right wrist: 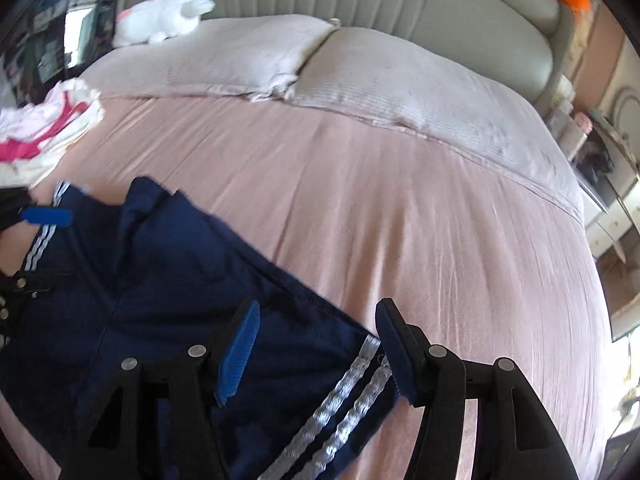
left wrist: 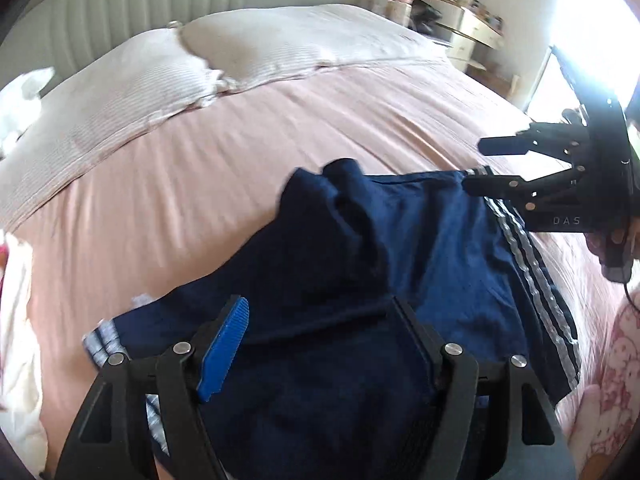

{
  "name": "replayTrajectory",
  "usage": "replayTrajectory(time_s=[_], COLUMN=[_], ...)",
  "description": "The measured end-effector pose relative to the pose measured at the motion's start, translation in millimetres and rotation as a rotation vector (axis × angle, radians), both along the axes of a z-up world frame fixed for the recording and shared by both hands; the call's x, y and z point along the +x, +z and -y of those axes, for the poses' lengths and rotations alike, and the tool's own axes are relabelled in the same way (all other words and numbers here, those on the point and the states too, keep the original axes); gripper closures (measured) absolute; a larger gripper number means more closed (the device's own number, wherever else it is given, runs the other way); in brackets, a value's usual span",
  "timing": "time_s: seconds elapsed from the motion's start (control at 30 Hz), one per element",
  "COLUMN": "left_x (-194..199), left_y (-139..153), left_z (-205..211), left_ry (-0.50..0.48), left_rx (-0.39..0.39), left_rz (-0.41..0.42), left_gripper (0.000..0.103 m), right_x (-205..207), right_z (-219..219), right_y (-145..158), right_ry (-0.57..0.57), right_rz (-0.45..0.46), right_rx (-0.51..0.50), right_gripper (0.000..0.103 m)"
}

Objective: Fold clothes

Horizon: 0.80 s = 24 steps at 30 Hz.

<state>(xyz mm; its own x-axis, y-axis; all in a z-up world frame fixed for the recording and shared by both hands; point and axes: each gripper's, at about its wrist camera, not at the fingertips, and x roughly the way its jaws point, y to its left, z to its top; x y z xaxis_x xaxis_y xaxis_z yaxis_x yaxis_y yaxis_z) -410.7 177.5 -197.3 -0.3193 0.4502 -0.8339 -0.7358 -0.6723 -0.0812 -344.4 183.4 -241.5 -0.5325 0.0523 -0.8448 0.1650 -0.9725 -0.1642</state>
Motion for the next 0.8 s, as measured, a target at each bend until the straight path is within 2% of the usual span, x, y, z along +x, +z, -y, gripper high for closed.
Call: replayTrajectory(time_s=[0.03,0.07,0.13,0.17,0.27,0.37,0.43,0.53,0.57,0.6,0.63,0.67,0.7,0.77,0.8], left_x=[-3.8,-7.0,-16.1,-23.2,-53.0,-51.5,-47.0,-40.3,-38.1,-38.6,-42.5,-47.8,-53.4,-63.8,-62.9], left_y=[-5.2,-11.1,-14.5,-13.8,-8.6,1.7,9.2,20.3,24.0,21.5,10.9,2.8,-1.6,-2.9,8.4], left_z=[-12.0,-23.2,-37.9,-43.1,-51.5,-47.2,-43.4,-37.8,-35.9,-37.4,-44.0,-48.3,-49.6,-47.7,-39.1], left_ry=[-0.028,-0.046,-0.051,-0.036,0.061,0.064,0.053,0.037,0.032,0.024,0.024,0.038,0.057,0.114,0.149], left_rx=[-0.012,-0.041,-0.07,-0.07,-0.036,-0.021,-0.014,-0.002,0.001,-0.019,-0.081,-0.123,-0.137,-0.146,-0.122], left_rz=[0.014,0.01,-0.03,-0.04,-0.028,-0.033,-0.038,-0.045,-0.048,-0.048,-0.059,-0.07,-0.073,-0.061,-0.05], left_gripper=[0.048,0.052,0.054,0.054,0.054,0.054,0.053,0.053,0.053,0.053,0.053,0.053,0.044,0.043,0.043], right_x=[1.5,1.8,-0.2,-1.6,-12.1,-13.0,-9.6,-5.6,-4.7,-3.9,-3.7,-3.8,-4.2,-9.5,-7.5], right_z=[-1.7,-7.7,-24.6,-34.9,-64.6,-90.3,-89.3,-62.3,-49.3,-36.2,-26.2,-24.5,-31.0,-55.9,-67.9], right_y=[-5.7,-16.3,-32.4,-31.4,-25.2,-24.7,-19.9,-10.5,-13.1,-20.2,-29.7,-36.0,-34.9,-30.6,-26.8], right_ry=[0.02,0.004,-0.042,-0.068,-0.231,-0.331,-0.306,-0.137,-0.074,-0.03,-0.012,-0.015,-0.055,-0.192,-0.24], right_rz=[0.027,0.058,0.088,0.064,0.008,0.025,0.026,0.017,0.035,0.056,0.069,0.059,0.041,0.039,0.026], right_rx=[0.007,0.019,0.014,-0.024,0.037,-0.028,-0.07,-0.141,-0.134,-0.085,-0.003,0.047,0.045,0.034,0.018], right_gripper=[0.043,0.044,0.042,0.042,0.042,0.042,0.042,0.042,0.042,0.042,0.042,0.038,0.027,0.027,0.027])
